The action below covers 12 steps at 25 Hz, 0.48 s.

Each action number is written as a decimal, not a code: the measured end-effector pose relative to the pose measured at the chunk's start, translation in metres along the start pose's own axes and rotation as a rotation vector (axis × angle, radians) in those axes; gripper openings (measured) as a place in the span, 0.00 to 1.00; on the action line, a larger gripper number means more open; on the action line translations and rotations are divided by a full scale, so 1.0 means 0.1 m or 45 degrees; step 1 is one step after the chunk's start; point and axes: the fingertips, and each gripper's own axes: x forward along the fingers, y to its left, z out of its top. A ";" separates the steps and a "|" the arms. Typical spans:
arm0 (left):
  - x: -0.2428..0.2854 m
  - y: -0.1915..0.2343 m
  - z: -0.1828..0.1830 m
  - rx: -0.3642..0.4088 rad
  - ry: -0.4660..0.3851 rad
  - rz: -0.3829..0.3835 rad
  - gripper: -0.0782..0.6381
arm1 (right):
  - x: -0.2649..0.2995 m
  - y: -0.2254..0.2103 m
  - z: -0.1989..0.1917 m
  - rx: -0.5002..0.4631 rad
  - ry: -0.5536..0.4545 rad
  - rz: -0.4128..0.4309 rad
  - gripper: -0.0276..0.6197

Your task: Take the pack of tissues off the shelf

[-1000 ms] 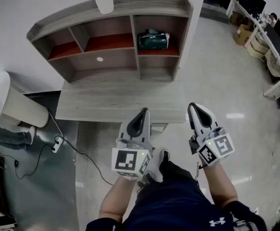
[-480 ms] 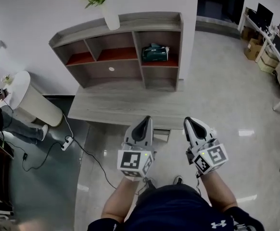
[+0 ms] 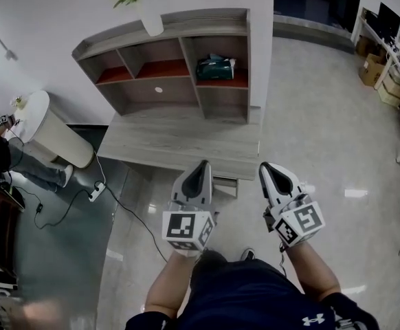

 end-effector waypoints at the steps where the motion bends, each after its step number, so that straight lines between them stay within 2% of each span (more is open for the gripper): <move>1: -0.01 -0.04 -0.03 -0.001 0.010 0.006 0.13 | -0.03 -0.02 -0.01 0.004 0.004 0.007 0.06; 5: 0.03 -0.10 -0.11 0.009 0.037 0.026 0.13 | -0.05 -0.11 -0.02 0.017 0.003 0.024 0.06; 12: 0.36 0.07 -0.11 0.025 0.033 0.018 0.13 | 0.24 -0.34 -0.09 0.037 0.008 0.005 0.06</move>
